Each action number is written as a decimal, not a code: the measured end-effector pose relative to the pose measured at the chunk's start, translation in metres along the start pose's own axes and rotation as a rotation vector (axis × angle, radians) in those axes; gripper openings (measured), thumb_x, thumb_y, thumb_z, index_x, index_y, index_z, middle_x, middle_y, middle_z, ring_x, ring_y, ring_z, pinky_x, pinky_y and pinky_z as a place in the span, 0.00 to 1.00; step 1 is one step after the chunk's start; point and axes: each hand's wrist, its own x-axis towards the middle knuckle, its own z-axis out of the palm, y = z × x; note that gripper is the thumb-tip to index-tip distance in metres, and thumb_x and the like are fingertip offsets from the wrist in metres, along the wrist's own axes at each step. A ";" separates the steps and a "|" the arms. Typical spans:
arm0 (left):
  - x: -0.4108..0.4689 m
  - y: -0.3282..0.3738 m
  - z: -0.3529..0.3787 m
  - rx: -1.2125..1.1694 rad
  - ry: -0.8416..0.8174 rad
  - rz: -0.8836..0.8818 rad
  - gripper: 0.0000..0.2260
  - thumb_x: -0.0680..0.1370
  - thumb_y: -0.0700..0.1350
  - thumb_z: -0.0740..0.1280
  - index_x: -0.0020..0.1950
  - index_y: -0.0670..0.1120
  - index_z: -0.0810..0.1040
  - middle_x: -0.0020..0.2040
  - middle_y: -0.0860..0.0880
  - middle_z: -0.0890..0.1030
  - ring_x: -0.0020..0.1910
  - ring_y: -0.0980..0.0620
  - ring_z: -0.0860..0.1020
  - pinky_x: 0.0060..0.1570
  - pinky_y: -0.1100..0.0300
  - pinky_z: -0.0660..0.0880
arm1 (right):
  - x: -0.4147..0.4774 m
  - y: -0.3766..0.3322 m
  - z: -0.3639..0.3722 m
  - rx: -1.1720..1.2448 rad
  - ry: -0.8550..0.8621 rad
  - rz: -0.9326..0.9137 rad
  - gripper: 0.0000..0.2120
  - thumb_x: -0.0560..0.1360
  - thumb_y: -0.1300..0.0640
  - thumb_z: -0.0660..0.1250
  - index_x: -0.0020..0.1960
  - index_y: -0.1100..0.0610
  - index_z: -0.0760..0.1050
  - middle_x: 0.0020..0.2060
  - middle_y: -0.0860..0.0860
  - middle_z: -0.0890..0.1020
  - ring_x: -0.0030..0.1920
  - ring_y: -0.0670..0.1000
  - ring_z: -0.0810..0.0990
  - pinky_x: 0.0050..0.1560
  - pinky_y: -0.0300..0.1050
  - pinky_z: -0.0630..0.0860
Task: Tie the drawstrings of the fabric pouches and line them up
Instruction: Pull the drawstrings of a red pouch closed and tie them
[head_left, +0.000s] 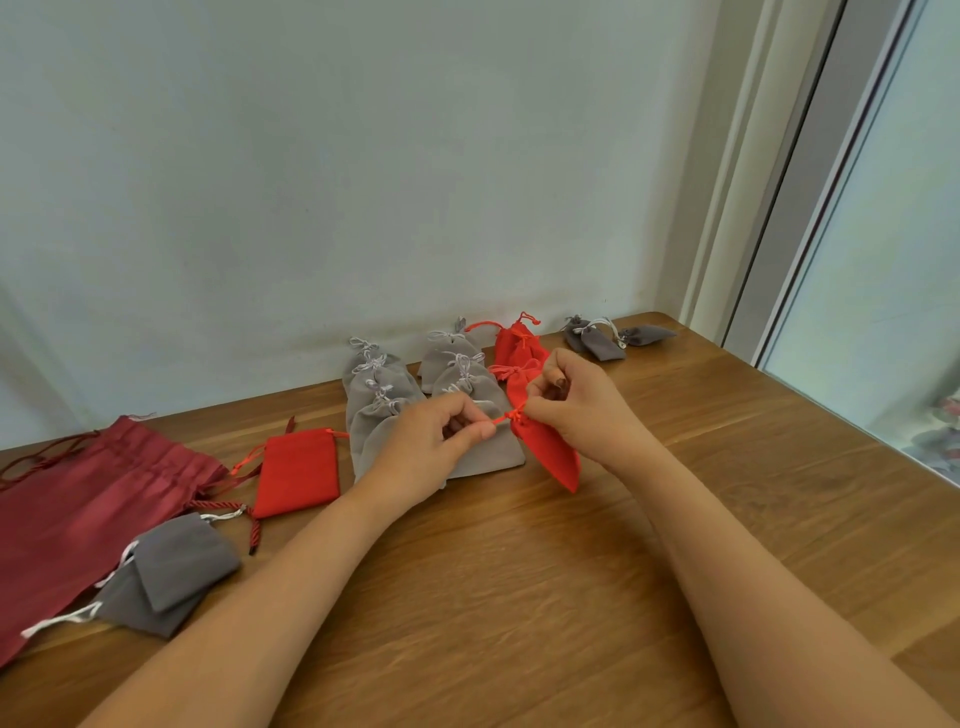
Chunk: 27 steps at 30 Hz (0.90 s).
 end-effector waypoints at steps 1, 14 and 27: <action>0.000 0.000 0.000 -0.021 -0.011 -0.009 0.06 0.76 0.40 0.70 0.41 0.50 0.79 0.39 0.54 0.80 0.38 0.64 0.75 0.41 0.72 0.70 | -0.001 -0.001 -0.002 -0.047 0.006 -0.020 0.19 0.68 0.74 0.64 0.37 0.55 0.59 0.34 0.53 0.74 0.36 0.49 0.68 0.37 0.43 0.69; 0.002 -0.001 -0.003 -0.662 0.011 -0.255 0.05 0.79 0.38 0.63 0.47 0.41 0.79 0.40 0.47 0.84 0.40 0.53 0.83 0.41 0.65 0.78 | -0.004 0.006 0.007 -0.041 0.036 -0.047 0.12 0.72 0.67 0.67 0.39 0.53 0.67 0.37 0.51 0.76 0.36 0.49 0.73 0.41 0.47 0.72; 0.008 0.004 -0.001 -0.902 0.155 -0.323 0.04 0.73 0.37 0.67 0.44 0.36 0.78 0.39 0.44 0.85 0.37 0.52 0.83 0.39 0.64 0.80 | -0.010 0.000 0.024 -0.532 0.109 -0.159 0.24 0.71 0.52 0.74 0.65 0.53 0.75 0.58 0.49 0.75 0.59 0.47 0.73 0.59 0.40 0.69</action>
